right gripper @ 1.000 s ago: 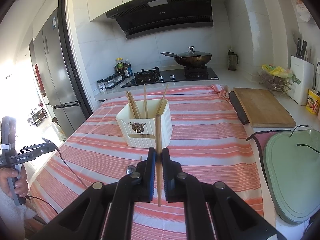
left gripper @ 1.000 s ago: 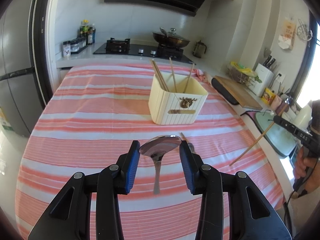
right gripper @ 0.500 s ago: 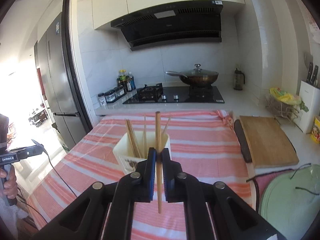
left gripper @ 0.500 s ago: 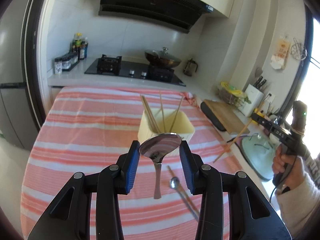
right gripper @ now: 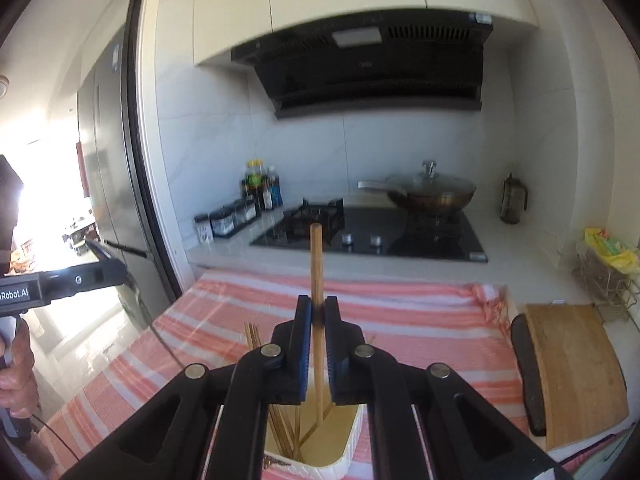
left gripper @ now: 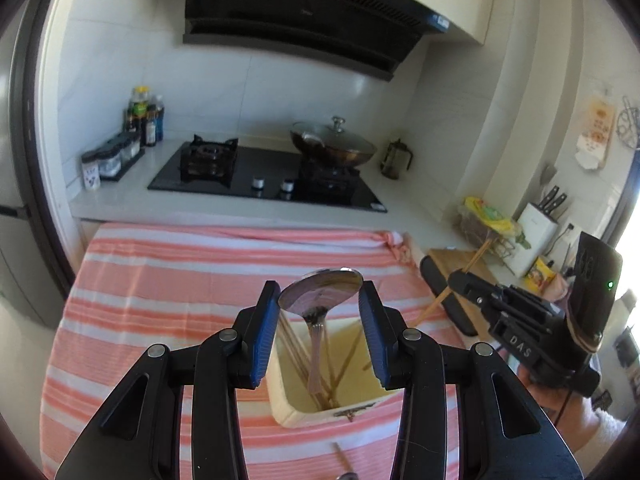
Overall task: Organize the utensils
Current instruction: 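Lift the large spoon and chopstick up and lower them into the holder, then open both tools to release the spoon and chopstick in the holder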
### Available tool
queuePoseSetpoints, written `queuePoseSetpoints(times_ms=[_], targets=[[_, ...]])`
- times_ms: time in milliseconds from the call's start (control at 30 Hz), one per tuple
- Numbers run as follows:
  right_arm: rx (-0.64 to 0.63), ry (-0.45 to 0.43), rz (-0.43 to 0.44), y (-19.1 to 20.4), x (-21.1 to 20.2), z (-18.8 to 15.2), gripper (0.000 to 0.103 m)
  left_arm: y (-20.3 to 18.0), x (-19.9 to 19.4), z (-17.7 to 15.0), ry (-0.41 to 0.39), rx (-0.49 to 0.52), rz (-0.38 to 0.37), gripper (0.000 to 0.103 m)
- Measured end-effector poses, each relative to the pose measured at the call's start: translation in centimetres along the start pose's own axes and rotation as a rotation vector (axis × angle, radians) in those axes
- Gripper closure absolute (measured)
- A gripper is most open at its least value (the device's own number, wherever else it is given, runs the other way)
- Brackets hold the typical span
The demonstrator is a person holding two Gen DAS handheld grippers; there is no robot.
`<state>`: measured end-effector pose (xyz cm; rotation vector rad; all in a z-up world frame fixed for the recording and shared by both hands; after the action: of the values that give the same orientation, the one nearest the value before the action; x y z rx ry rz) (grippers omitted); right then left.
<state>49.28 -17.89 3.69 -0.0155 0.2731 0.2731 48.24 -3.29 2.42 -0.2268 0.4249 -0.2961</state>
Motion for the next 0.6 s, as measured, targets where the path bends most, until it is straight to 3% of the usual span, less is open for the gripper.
queuePoseSetpoints(times_ms=[167, 267, 333, 400, 500, 600], targets=[[0.047, 0.259, 0.02, -0.9, 6.0, -5.7, 0.096, 1.4, 6.6, -3.9, 0.185, -0.028, 0.021, 0.062], [0.067, 0.343, 0.033, -1.0, 7.9, -8.1, 0.086, 2.1, 8.1, -5.8, 0.255, -0.049, 0.042, 0.059], [0.087, 0.323, 0.033, -1.4, 7.3, -8.3, 0.053, 2.2, 7.0, -6.4, 0.249, -0.07, 0.022, 0.05], [0.084, 0.268, 0.021, -1.6, 5.5, -7.8, 0.051, 2.2, 5.2, -6.7, 0.229, -0.057, 0.02, 0.036], [0.035, 0.232, 0.003, -1.5, 1.8, -7.8, 0.051, 1.9, 1.9, -8.0, 0.22, -0.005, 0.032, 0.026], [-0.021, 0.23, -0.006, -1.0, -3.0, -9.9, 0.047, 1.4, -2.0, -11.5, 0.244, 0.031, 0.016, 0.017]])
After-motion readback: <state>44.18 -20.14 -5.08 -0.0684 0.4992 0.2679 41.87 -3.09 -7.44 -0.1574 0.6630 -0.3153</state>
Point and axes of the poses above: each gripper's, at about its wrist camera, not at the fingertips, and x roughly the way its jaws point, y to its left, z to its top, the point moved 3 cm from there along x, roughly the way its jaws point, and after that the axes turned 12 degrees about -y, right-handed, at the moved point
